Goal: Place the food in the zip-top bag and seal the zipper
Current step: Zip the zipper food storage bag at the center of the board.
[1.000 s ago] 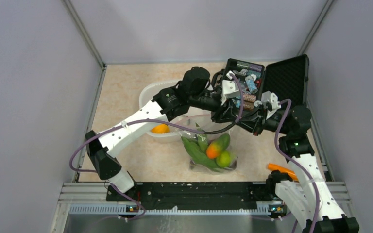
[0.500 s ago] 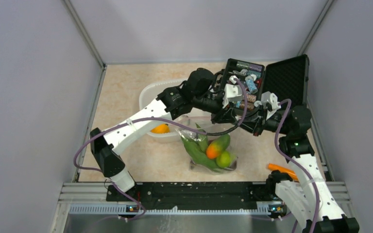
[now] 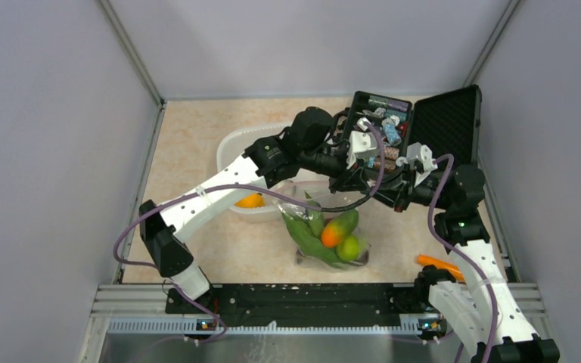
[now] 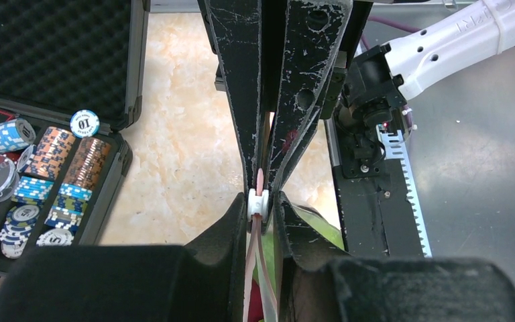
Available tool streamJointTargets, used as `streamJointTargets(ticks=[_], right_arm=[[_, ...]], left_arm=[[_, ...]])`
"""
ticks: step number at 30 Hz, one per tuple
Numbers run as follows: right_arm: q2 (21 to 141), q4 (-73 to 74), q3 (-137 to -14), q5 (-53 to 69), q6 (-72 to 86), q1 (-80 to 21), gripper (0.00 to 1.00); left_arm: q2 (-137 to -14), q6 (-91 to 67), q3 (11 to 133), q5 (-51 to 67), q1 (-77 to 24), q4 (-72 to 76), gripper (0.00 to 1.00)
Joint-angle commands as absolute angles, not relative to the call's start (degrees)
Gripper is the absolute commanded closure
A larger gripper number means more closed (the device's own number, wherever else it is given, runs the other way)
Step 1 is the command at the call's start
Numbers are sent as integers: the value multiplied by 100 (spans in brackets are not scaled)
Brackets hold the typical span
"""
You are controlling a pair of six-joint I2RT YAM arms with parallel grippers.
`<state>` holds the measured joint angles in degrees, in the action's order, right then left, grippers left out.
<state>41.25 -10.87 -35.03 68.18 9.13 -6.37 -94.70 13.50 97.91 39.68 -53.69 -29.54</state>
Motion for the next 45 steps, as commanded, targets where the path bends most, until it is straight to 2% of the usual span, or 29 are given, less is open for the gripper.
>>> streamJointTargets(ticks=[1, 4, 5, 6, 7, 11, 15, 22, 31, 38, 39, 41, 45], right_arm=[[4042, -1314, -3690, 6855, 808, -696, 100], [4043, -1301, -3694, 6838, 792, -700, 100], [4043, -1289, -3694, 6840, 787, -701, 100], [4043, -1284, -3700, 6845, 790, -703, 100], [4043, -1284, -3707, 6851, 789, -702, 100], [4042, -1274, -3717, 6847, 782, -699, 100], [4042, -1259, -3723, 6848, 771, -701, 100], [4046, -1227, -3727, 6852, 740, -698, 100], [4043, -1160, -3700, 6840, 678, -698, 100], [4009, -1157, -3720, 6838, 680, -702, 100], [4000, -1155, -3718, 6825, 677, -703, 100], [3993, -1152, -3710, 6790, 670, -699, 100], [3990, -1177, -3705, 6785, 690, -701, 100]], left_arm=[[-9130, 1441, 9722, 3760, -5388, -2840, 88], [-9081, 1499, 9729, 3698, -5388, -2883, 89], [-9072, 1498, 9722, 3692, -5388, -2885, 86], [-9058, 1498, 9721, 3692, -5388, -2880, 74], [-9068, 1483, 9727, 3696, -5388, -2870, 68], [-9075, 1451, 9722, 3763, -5388, -2840, 66], [-9053, 1397, 9664, 3877, -5388, -2715, 66], [-9093, 1354, 9681, 4002, -5388, -2670, 74], [-9057, 1228, 9642, 4080, -5381, -2468, 72], [-9105, 1283, 9659, 4028, -5387, -2648, 83], [-9105, 1314, 9667, 3986, -5385, -2691, 82], [-9105, 1363, 9677, 3900, -5387, -2774, 70], [-9138, 1384, 9742, 3889, -5382, -2859, 69]])
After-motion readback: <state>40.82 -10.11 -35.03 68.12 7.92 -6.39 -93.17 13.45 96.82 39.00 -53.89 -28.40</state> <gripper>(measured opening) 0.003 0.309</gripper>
